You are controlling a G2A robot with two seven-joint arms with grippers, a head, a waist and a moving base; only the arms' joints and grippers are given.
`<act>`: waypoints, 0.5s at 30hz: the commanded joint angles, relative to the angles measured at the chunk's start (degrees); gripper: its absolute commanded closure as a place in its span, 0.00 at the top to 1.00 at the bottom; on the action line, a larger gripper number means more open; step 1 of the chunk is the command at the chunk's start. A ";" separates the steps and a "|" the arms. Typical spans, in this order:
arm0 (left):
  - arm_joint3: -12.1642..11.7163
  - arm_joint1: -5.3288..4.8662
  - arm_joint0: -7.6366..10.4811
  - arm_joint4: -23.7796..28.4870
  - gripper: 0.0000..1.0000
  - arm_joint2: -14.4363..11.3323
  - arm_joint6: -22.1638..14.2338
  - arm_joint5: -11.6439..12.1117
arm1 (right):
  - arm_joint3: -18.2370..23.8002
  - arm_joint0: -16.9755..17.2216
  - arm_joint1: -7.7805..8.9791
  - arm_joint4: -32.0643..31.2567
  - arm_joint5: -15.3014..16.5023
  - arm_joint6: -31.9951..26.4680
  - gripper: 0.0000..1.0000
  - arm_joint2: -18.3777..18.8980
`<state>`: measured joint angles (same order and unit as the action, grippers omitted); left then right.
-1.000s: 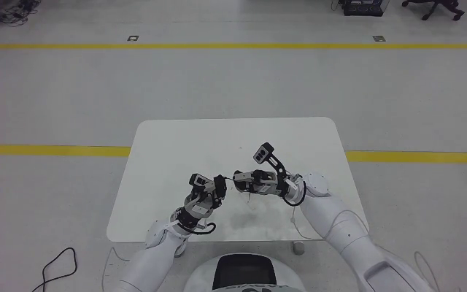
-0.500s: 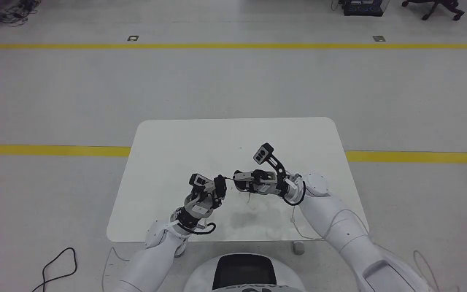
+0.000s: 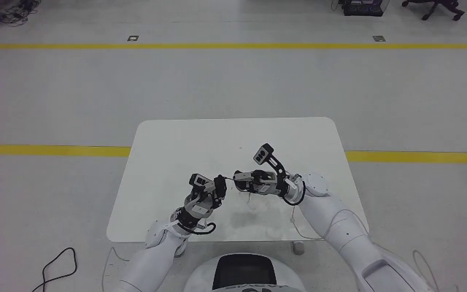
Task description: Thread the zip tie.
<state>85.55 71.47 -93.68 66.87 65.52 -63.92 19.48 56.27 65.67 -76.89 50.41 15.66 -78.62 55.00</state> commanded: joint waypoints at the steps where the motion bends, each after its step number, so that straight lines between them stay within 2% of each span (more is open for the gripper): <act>1: 0.00 0.00 0.00 0.00 0.00 0.00 0.00 0.00 | -0.11 0.00 -0.02 0.00 -0.04 -0.03 0.00 0.04; 15: 0.00 0.00 0.00 0.00 0.00 0.00 0.00 0.00 | -1.04 -0.19 -0.28 -0.05 -0.30 -0.25 0.00 0.08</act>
<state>85.55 71.47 -93.68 66.87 65.52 -63.92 19.48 55.28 65.48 -77.15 50.35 15.36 -78.85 55.07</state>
